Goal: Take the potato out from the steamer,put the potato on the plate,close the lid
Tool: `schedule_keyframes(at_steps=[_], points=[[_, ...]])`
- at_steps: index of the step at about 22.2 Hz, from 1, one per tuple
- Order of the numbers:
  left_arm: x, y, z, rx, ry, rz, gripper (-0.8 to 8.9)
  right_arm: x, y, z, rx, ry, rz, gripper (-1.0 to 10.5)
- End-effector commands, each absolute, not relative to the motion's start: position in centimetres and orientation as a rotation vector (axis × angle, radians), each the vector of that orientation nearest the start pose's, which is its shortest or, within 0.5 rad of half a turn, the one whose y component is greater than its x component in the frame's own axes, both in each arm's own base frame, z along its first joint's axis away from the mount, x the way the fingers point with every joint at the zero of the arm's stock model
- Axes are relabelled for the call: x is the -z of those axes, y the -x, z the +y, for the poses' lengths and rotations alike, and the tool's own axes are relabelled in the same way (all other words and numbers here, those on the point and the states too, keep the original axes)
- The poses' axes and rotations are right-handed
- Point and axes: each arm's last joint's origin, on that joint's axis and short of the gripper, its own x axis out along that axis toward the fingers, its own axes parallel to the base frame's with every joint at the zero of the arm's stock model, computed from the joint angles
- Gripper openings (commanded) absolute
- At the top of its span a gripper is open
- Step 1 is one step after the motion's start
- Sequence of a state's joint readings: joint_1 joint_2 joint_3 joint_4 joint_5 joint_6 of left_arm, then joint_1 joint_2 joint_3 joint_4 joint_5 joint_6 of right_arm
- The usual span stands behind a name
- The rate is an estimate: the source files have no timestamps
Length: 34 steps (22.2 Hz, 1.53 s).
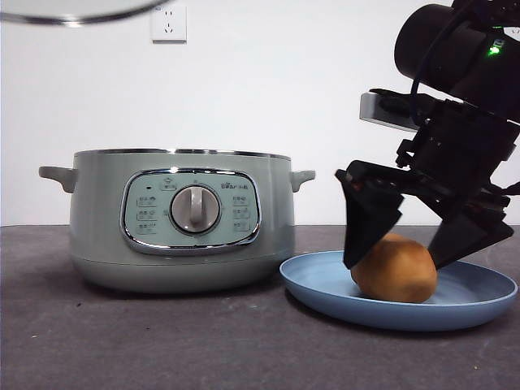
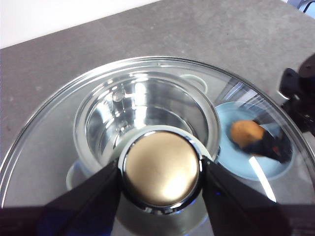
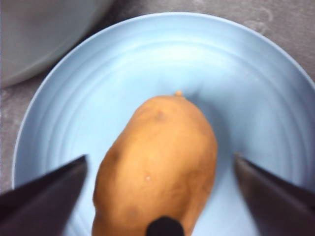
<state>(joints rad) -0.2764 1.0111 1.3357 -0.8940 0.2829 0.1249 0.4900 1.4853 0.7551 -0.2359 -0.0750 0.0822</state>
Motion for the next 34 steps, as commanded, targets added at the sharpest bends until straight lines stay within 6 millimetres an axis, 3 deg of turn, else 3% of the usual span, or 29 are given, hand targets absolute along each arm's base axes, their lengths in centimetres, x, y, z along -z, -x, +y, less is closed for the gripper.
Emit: schedule_keyframes(at_steps=[1, 9, 14, 20, 23, 34], points=[[-41.3, -18.4, -6.4, 0.609, -0.135, 0.484, -0.08, -17.5, -24.3, 13.0, -0.472, 0.114, 0.951, 5.8], [-38.3, -24.3, -9.6, 0.661, -0.17, 0.535, -0.09, -22.3, -22.9, 12.1, -0.464, 0.09, 0.801, 5.7], [-35.8, -27.9, -11.5, 0.69, -0.204, 0.542, -0.08, -27.4, -19.2, 10.1, -0.479, 0.048, 0.623, 5.7], [-33.5, -30.3, -12.7, 0.703, -0.226, 0.569, -0.09, -31.4, -14.7, 7.8, -0.493, -0.01, 0.422, 5.7], [-33.1, -30.6, -12.9, 0.707, -0.227, 0.568, -0.09, -32.0, -13.6, 7.2, -0.493, -0.021, 0.386, 5.7], [-31.4, -31.4, -14.1, 0.699, -0.265, 0.62, -0.08, -31.6, -13.2, 6.9, -0.469, -0.004, 0.44, 5.7]])
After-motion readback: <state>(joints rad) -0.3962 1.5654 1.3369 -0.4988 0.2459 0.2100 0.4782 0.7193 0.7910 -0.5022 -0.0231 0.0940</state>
